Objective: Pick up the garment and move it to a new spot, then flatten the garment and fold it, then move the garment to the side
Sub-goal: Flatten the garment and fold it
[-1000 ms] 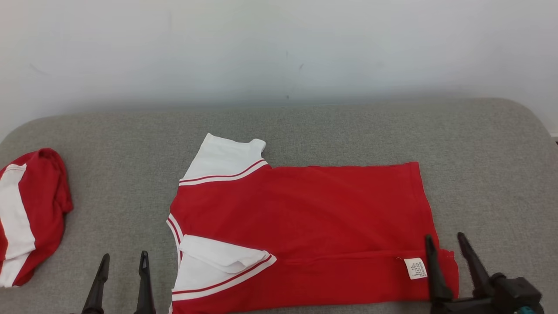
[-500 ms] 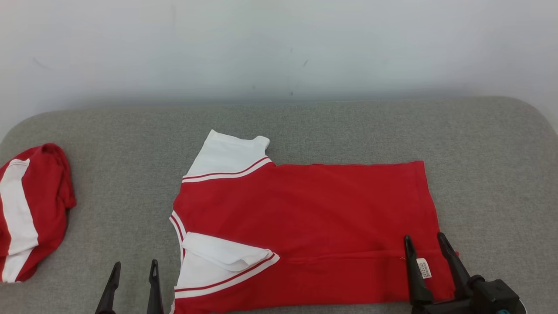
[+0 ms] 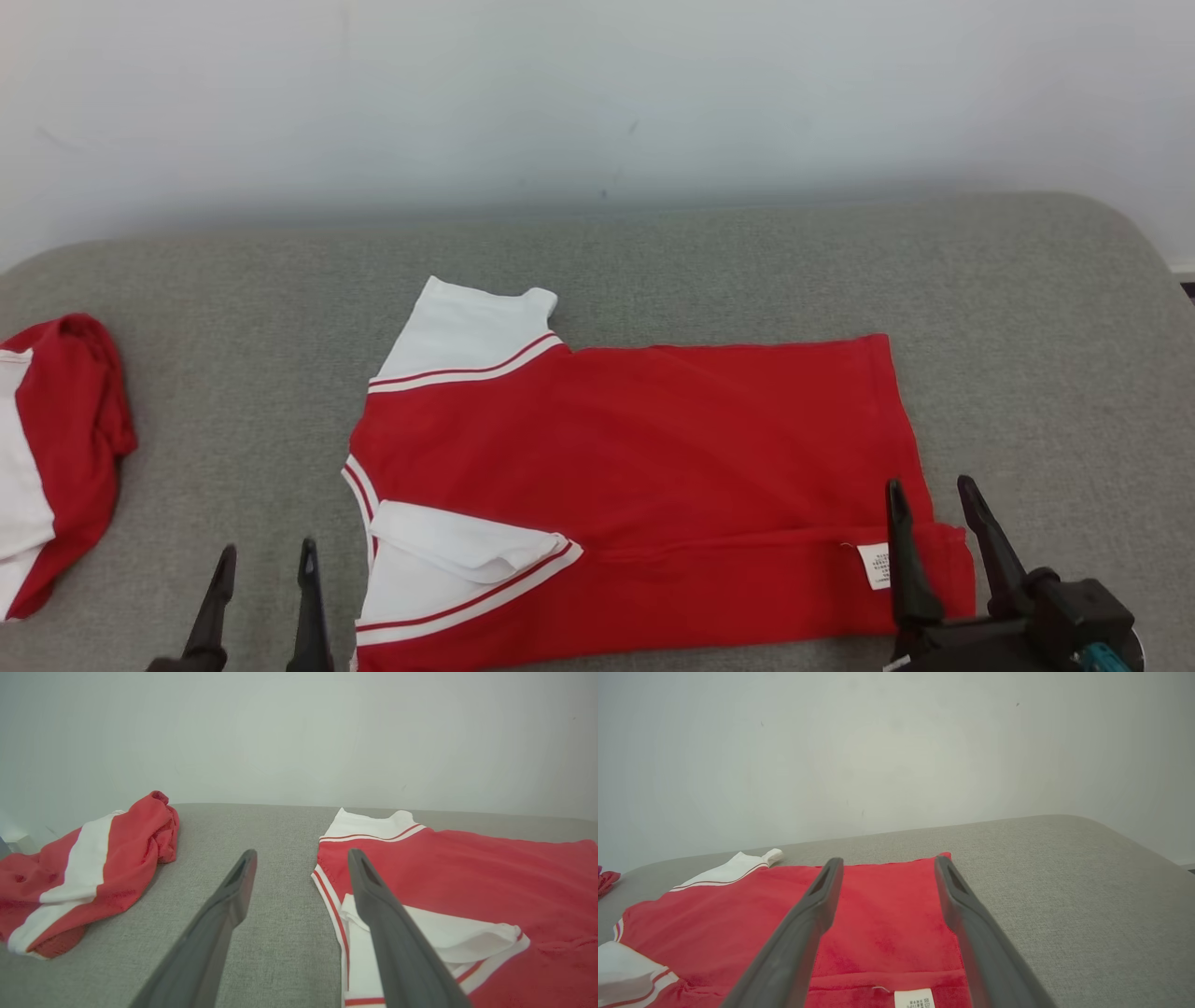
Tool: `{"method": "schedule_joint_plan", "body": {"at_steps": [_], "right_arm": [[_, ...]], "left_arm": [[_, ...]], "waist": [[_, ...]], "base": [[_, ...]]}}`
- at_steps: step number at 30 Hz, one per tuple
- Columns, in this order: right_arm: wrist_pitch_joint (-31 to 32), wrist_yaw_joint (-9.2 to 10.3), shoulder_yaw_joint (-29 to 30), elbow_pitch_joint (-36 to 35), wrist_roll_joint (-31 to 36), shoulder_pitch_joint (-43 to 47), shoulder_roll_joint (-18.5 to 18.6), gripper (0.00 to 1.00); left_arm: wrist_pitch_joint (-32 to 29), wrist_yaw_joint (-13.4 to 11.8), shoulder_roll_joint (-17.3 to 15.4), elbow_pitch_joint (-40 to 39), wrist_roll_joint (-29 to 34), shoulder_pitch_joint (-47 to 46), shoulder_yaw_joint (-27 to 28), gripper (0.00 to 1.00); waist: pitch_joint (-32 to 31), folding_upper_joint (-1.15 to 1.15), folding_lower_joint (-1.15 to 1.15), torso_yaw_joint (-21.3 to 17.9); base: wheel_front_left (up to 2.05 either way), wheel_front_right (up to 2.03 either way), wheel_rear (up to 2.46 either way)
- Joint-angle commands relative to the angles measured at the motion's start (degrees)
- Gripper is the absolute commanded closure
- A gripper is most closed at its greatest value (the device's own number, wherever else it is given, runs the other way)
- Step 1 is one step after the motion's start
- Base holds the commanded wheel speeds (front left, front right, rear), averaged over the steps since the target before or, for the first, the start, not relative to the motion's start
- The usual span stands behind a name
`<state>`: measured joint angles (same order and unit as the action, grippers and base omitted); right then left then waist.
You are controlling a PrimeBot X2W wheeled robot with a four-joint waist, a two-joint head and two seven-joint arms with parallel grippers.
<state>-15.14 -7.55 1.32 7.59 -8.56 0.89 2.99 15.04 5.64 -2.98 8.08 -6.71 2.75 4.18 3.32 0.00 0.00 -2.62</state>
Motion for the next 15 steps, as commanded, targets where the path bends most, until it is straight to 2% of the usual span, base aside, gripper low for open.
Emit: {"method": "schedule_joint_plan", "body": {"at_steps": [1,5,8,11,15], "right_arm": [[-0.07,0.15,-0.02,0.26,-0.81,-0.94,-0.17,0.00],[-0.06,0.15,0.12,1.84,-0.96,-4.56,-0.16,0.00],[-0.05,0.15,0.32,4.01,-0.68,-7.66,-0.16,0.00],[-0.07,0.15,0.14,7.19,0.14,-12.23,-0.17,0.00],[-0.06,0.15,-0.03,11.81,0.66,-18.18,-0.18,0.00]], "left_arm": [[0.10,0.45,-0.01,0.04,0.77,-1.52,-0.05,0.00],[0.09,1.26,-1.64,1.75,0.95,-5.60,0.04,0.00],[0.10,1.65,-4.49,4.59,-0.72,-10.90,-0.21,0.00],[0.09,1.96,-8.88,8.44,-3.29,-16.57,-4.70,0.00],[-0.68,1.71,-16.90,12.88,-10.08,-25.07,-12.67,0.00]], "waist": [[0.58,0.00,0.00,-0.79],[1.90,0.00,0.00,-2.41],[3.57,0.00,0.00,-3.87],[5.52,0.00,0.00,-5.41],[8.41,0.00,0.00,-7.48]], "base": [[0.00,0.00,0.00],[0.00,0.00,0.00],[0.00,0.00,0.00],[0.00,0.00,0.00],[0.00,0.00,0.00]]}}
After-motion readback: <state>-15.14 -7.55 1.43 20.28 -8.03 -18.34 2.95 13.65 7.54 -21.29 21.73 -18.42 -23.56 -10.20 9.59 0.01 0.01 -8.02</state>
